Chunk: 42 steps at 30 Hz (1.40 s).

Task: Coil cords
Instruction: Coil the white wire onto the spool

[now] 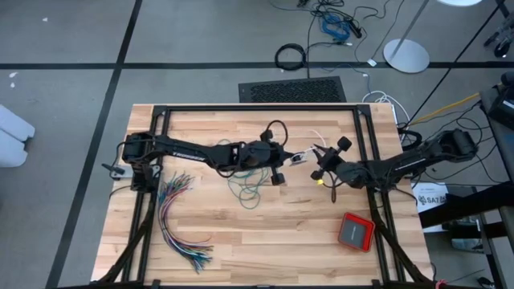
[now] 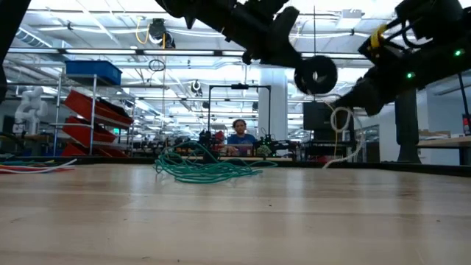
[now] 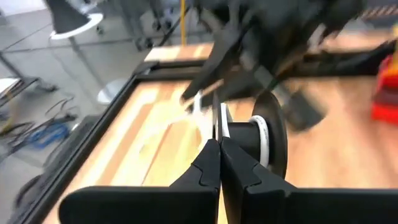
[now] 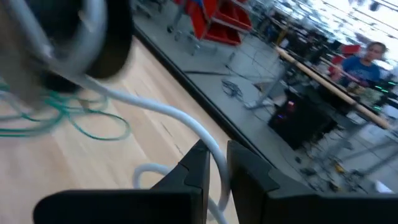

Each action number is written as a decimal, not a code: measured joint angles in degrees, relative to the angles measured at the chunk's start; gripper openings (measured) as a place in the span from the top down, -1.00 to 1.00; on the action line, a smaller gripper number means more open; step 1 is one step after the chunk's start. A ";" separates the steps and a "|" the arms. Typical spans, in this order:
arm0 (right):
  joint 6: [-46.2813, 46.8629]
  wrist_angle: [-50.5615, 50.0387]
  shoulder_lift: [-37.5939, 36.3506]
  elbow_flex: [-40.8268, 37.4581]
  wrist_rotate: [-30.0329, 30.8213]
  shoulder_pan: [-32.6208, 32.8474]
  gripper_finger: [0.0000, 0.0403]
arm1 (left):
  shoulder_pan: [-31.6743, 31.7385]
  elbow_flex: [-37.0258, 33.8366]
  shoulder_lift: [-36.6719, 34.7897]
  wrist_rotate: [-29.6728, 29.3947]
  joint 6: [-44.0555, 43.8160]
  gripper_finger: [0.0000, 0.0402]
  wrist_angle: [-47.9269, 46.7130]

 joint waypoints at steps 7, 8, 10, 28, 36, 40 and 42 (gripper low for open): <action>1.12 2.27 -5.18 0.01 -8.19 1.31 0.80 | 0.09 -0.01 0.16 -8.27 3.75 1.00 -2.72; 1.67 2.76 -5.48 0.01 -9.89 1.31 0.80 | 0.17 -0.01 0.33 -9.35 4.31 1.00 -2.57; 2.68 3.79 -5.79 0.01 -13.12 1.29 0.80 | 0.53 -0.02 0.58 -10.48 5.07 1.00 -2.50; 15.02 -8.67 -5.00 -0.21 -21.42 0.31 0.80 | 2.56 -0.04 3.91 -11.29 6.18 1.00 1.85; 18.56 0.81 -1.17 -4.53 -30.37 -0.46 0.80 | 2.56 -0.04 3.91 -11.29 6.10 1.00 2.00; 18.95 4.41 3.04 -4.58 -32.48 -2.88 0.80 | 2.54 -0.04 3.91 -10.53 5.68 1.00 2.13; 19.04 5.92 5.76 -4.58 -33.28 -4.32 0.80 | 2.53 -0.04 3.91 -10.41 5.68 1.00 2.45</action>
